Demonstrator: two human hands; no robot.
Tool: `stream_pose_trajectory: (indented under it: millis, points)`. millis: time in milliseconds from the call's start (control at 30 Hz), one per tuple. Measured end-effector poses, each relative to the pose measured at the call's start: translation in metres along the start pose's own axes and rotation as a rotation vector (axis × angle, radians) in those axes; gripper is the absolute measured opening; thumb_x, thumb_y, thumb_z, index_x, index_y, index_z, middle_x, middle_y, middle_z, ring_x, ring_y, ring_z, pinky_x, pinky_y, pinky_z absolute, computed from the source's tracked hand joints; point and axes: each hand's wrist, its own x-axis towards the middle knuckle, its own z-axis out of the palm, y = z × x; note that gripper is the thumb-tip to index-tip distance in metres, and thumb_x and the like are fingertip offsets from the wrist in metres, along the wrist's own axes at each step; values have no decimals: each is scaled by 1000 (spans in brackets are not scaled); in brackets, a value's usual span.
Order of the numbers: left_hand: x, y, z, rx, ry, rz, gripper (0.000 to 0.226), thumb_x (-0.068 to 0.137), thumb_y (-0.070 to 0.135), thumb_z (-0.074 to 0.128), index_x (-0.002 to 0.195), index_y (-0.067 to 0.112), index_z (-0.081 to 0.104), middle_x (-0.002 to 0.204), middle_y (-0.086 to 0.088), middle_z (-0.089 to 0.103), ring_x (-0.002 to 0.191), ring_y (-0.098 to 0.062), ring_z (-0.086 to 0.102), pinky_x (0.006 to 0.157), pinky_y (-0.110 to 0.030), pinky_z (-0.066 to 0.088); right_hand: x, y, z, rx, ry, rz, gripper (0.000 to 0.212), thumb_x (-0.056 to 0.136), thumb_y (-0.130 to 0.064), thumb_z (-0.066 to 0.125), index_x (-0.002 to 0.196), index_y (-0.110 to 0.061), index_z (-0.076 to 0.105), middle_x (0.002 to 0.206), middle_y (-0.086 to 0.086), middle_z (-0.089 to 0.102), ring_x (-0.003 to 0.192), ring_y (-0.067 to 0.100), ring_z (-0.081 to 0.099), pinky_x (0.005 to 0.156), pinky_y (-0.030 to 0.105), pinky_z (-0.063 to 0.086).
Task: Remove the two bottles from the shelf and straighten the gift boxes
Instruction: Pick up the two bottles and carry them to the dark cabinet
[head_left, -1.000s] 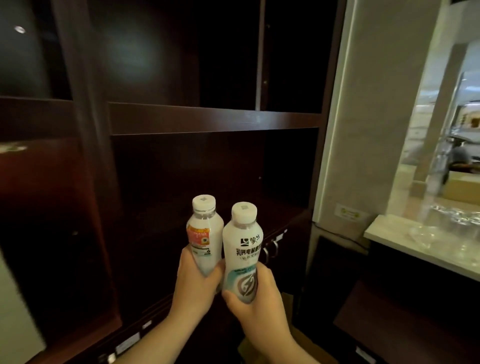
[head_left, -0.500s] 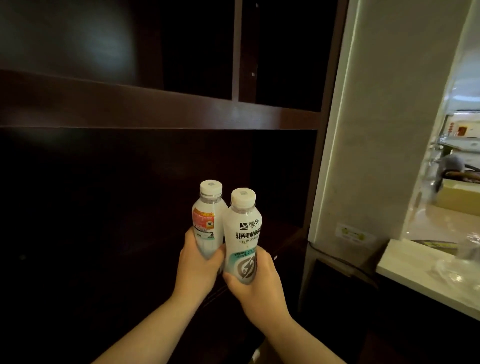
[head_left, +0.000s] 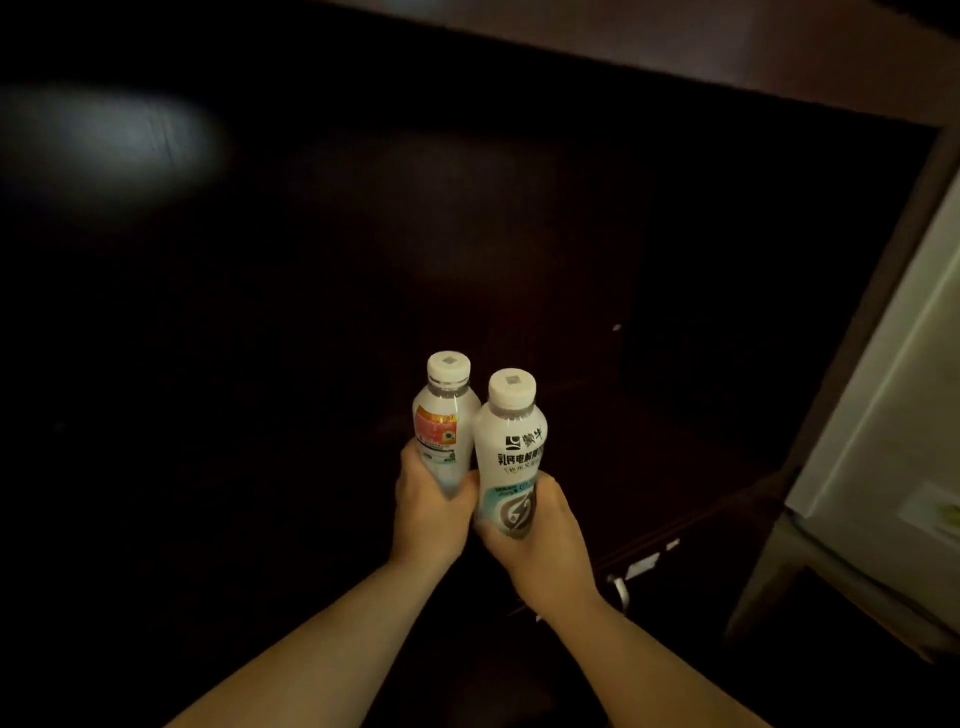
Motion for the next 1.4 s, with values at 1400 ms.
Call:
stream_pose_trajectory:
  millis: [1400]
  points:
    - [-15, -99, -9, 152, -52, -105, 56, 77, 30, 81, 121, 40, 48, 115, 11, 68, 102, 3, 67, 80, -19, 57, 33, 104, 15, 57, -170, -29, 68, 73, -36, 86, 130, -32, 50, 116, -10, 61, 103, 2, 63, 81, 22, 53]
